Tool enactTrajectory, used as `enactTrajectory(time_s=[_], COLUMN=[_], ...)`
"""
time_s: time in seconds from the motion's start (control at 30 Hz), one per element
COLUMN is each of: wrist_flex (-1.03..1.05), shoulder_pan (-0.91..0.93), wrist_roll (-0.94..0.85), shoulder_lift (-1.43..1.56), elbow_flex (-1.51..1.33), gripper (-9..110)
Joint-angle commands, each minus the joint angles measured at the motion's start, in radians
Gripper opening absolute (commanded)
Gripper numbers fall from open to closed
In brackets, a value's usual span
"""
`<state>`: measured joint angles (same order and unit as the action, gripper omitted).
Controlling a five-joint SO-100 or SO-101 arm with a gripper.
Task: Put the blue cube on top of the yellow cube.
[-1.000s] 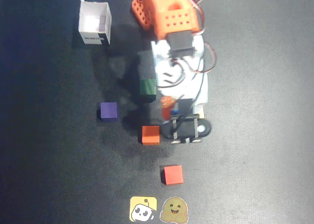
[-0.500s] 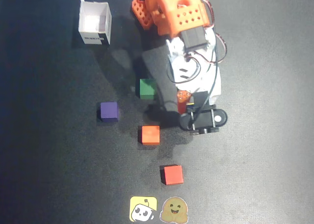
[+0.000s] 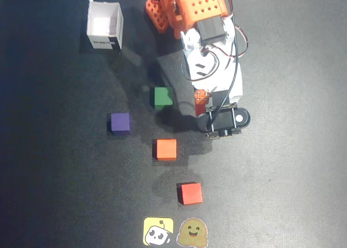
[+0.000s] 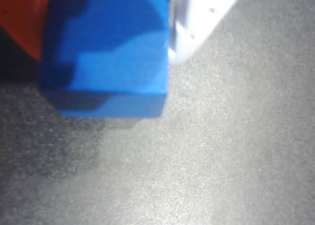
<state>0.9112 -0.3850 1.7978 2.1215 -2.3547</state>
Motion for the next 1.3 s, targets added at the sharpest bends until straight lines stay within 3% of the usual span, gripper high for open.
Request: enactTrajectory(time_s=[0.0,0.37,1.27], wrist_flex=[-0.020,-0.115,-0.118], shoulder_pan=[0.000,-0.003,-0.028], wrist_roll=[0.009,0.009,-0.021], shoulder_lift=[-0.011,-0.114,-0.087], elbow_flex=[0.003,-0.035,-0.075], gripper=[8,8,8])
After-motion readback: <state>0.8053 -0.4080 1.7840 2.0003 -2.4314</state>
